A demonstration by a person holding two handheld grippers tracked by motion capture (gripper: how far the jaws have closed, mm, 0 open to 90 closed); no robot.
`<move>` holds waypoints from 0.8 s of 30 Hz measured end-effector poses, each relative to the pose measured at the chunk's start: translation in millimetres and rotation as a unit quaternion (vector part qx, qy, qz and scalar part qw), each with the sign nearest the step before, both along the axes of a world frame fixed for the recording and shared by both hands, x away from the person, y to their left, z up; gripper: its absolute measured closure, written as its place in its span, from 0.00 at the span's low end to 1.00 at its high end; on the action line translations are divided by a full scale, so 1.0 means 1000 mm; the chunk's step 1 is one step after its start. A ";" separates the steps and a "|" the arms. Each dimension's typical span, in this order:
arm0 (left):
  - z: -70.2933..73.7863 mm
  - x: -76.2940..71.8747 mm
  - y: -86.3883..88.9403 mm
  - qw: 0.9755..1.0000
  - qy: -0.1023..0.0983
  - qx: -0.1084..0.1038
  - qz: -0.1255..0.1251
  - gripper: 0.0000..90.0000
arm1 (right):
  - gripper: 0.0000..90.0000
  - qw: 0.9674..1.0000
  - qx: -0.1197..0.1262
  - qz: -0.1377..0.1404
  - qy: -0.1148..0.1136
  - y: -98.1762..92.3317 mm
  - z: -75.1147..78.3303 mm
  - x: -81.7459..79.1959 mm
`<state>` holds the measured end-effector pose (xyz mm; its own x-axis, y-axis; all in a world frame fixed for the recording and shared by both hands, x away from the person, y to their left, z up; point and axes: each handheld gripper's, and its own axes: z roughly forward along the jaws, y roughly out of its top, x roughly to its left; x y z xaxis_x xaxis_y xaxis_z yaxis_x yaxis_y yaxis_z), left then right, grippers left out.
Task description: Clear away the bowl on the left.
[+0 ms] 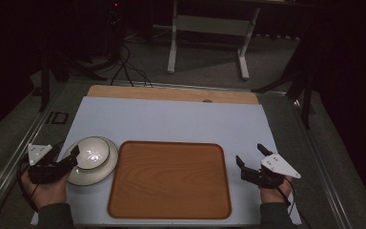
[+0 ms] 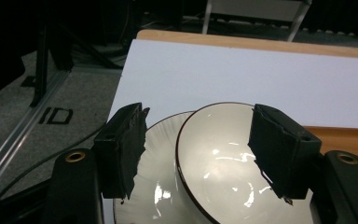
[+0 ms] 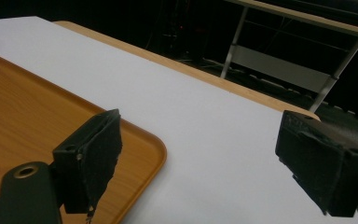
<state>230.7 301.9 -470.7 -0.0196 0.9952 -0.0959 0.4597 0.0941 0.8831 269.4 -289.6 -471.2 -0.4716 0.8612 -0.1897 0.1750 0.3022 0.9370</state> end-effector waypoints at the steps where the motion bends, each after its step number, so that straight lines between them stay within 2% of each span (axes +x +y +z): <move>1: -0.001 0.002 0.001 1.000 0.006 0.001 0.002 0.40 | 0.15 1.000 0.000 -0.001 -0.001 0.000 0.000 0.000; 13: -0.007 0.018 0.002 0.999 0.030 0.014 0.006 0.36 | 0.15 1.000 -0.005 -0.008 -0.015 0.000 0.002 -0.002; 23: -0.011 0.024 0.002 0.999 0.040 0.015 0.004 0.36 | 0.15 1.000 -0.004 -0.011 -0.018 0.000 0.002 -0.003; 24: -0.012 0.026 0.002 0.999 0.046 0.014 0.000 0.36 | 0.15 1.000 -0.006 -0.013 -0.019 0.000 0.002 -0.003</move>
